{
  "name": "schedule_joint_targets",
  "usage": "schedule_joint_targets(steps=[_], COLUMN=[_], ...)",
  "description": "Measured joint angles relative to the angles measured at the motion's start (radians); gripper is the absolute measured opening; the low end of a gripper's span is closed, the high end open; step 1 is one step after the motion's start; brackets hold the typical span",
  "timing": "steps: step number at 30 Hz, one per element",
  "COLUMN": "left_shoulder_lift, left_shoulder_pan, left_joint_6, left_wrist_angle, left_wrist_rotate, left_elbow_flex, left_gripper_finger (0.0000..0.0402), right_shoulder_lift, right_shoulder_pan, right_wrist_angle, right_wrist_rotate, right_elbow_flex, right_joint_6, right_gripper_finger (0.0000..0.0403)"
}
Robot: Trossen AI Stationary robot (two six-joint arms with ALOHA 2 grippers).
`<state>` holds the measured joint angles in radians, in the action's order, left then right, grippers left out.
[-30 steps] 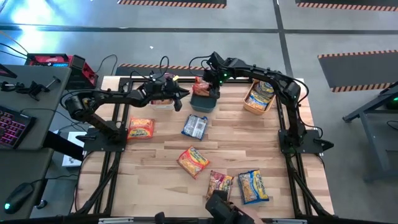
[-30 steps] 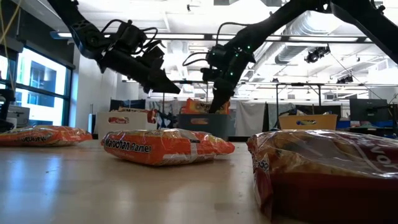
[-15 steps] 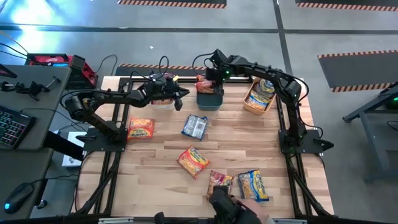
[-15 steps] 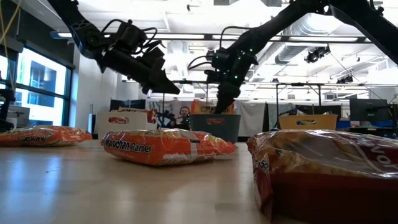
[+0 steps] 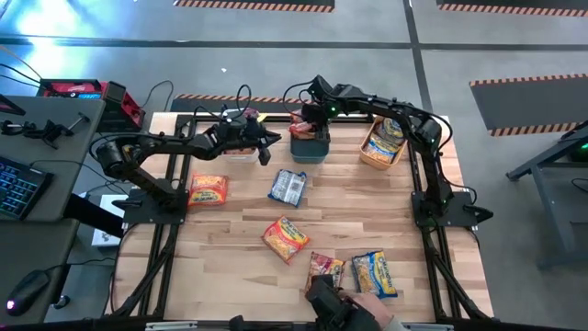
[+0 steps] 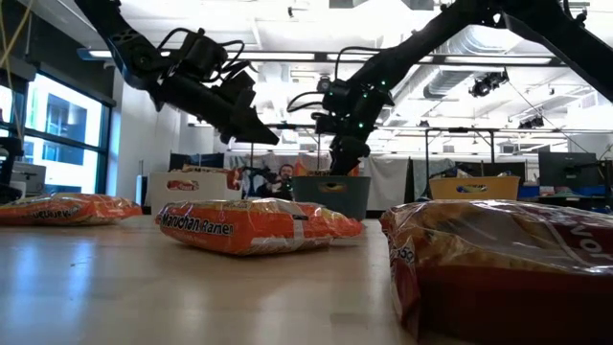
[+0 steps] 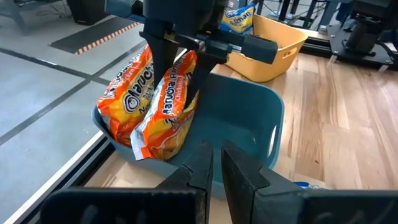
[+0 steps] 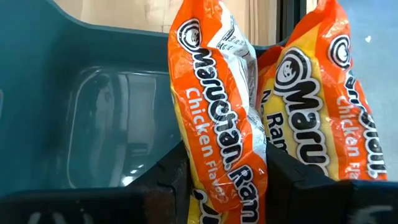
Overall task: Sort Maruchan noodles
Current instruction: Adjust the orange noodle packs into the blue bin
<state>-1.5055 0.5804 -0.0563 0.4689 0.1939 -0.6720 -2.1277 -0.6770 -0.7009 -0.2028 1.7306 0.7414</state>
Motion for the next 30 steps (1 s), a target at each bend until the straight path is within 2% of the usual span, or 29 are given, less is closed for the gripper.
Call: schedule_joint_targets(steps=[6, 12, 18, 30], left_shoulder_lift=[0.0, 0.0, 0.0, 0.0], left_shoulder_pan=[0.0, 0.0, 0.0, 0.0], left_joint_6=[0.0, 0.0, 0.001, 0.0], left_wrist_angle=[0.0, 0.0, -0.001, -0.002], left_wrist_rotate=[0.0, 0.0, 0.0, 0.001], left_elbow_flex=[0.0, 0.0, 0.0, 0.0], left_gripper_finger=[0.002, 0.002, 0.002, 0.002], right_shoulder_lift=[-0.001, -0.003, 0.001, 0.007], right_shoulder_pan=[0.012, 0.029, 0.043, 0.043], right_wrist_angle=[0.013, 0.029, 0.026, -0.025], right_wrist_rotate=[0.052, 0.14, 0.17, 0.173], right_elbow_flex=[0.0, 0.0, 0.021, 0.125], right_joint_6=[0.0, 0.001, 0.001, -0.001], right_gripper_finger=[0.013, 0.0196, 0.0249, 0.0256])
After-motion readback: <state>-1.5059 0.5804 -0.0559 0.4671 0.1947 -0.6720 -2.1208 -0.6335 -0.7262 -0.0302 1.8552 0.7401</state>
